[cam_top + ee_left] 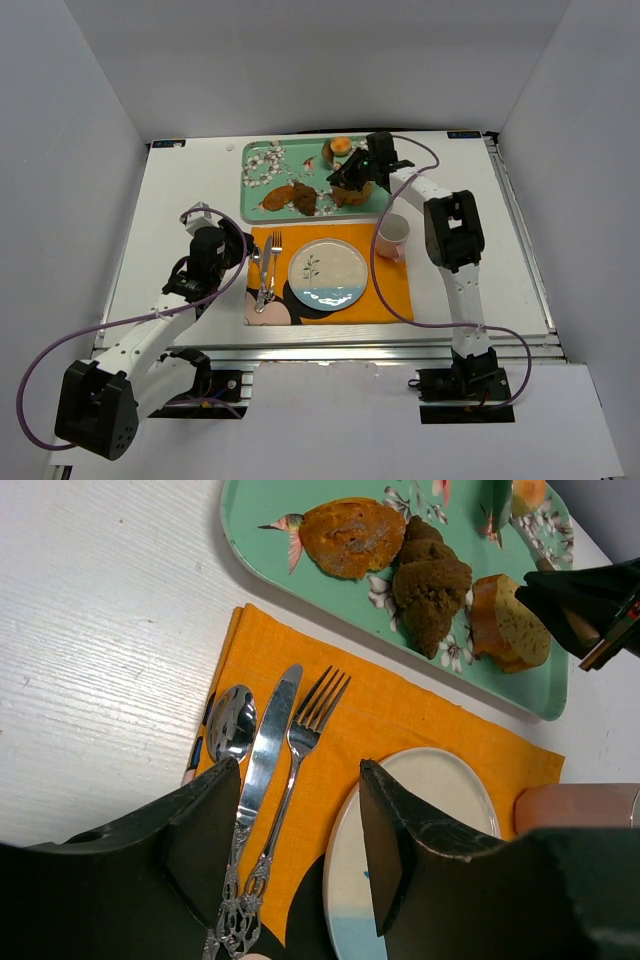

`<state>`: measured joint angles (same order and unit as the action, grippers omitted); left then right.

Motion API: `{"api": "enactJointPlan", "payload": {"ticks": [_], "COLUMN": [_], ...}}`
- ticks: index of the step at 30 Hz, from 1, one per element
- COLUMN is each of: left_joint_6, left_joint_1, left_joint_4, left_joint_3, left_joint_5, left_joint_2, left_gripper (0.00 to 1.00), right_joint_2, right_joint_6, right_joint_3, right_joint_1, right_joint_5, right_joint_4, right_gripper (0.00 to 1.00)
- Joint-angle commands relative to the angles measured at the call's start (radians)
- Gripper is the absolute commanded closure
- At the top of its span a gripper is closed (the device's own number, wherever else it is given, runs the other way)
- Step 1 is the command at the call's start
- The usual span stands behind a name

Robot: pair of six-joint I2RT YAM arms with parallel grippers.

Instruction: Place the bread

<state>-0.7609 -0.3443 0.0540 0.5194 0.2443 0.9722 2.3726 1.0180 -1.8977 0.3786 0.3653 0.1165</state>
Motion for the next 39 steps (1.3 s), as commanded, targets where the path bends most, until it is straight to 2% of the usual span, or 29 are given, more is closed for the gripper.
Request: {"api": "enactJointPlan", "payload": {"ticks": [1,12,24,39], "left_joint_6": [-0.002,-0.002,-0.002,-0.002], "left_joint_1": [-0.001,-0.001,-0.001,-0.001], "left_joint_4": [-0.025,-0.022,-0.028,-0.022], "left_joint_3": [0.025,0.021,0.021,0.021], "left_joint_5": [-0.005,-0.002,-0.004,-0.002], "left_joint_2": [-0.021,-0.05,-0.053,-0.064], "left_gripper": [0.39,0.39,0.39,0.39], "right_joint_2": [-0.116,-0.188,-0.174,-0.151], "right_joint_6": [0.017,-0.018,-0.125,-0.225], "right_joint_3": [0.04,0.124,0.118,0.089], "right_joint_1": [-0.023,-0.082,-0.148,-0.158], "right_joint_5": [-0.012,0.014,0.093,0.17], "right_joint_4": [-0.031,0.001,0.08,0.156], "right_gripper": [1.0,1.0,1.0,1.0]}}
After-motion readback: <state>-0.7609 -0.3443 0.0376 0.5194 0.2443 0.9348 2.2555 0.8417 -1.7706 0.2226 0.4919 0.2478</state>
